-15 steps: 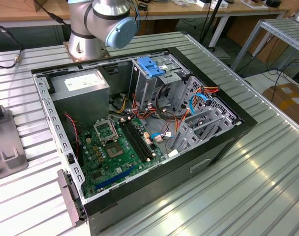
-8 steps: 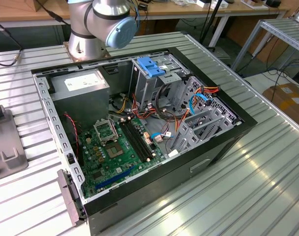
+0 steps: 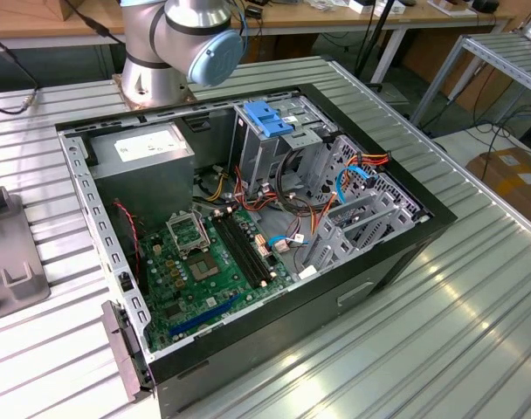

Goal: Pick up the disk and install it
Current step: 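Pick up the disk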

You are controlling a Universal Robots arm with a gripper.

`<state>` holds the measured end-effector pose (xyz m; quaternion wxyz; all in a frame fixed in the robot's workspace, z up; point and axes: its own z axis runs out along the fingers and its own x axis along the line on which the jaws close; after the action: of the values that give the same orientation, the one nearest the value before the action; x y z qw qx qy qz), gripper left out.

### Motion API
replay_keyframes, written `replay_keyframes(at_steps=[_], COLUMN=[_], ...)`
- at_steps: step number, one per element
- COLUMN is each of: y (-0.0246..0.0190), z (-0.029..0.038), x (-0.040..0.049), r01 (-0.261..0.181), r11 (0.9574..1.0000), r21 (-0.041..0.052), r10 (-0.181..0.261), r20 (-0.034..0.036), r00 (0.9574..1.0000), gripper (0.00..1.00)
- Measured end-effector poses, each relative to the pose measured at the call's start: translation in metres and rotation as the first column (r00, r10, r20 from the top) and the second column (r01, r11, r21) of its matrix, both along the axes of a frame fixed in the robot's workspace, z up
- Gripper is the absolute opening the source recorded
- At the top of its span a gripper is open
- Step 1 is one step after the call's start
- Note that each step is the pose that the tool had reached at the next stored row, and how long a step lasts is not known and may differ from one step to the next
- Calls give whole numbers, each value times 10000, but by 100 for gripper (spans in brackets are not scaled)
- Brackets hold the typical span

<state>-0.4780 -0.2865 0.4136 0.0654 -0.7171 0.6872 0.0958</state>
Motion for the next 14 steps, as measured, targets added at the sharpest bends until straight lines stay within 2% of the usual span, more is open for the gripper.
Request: replay_keyframes(at_steps=[2,14], y=[0,0], z=[32,160], x=[0,0], r01=[0,0], r11=[10000,9990], r21=[87,438], r10=[0,0], r20=[-1,-2], r00=[10000,10000], gripper=[37,37])
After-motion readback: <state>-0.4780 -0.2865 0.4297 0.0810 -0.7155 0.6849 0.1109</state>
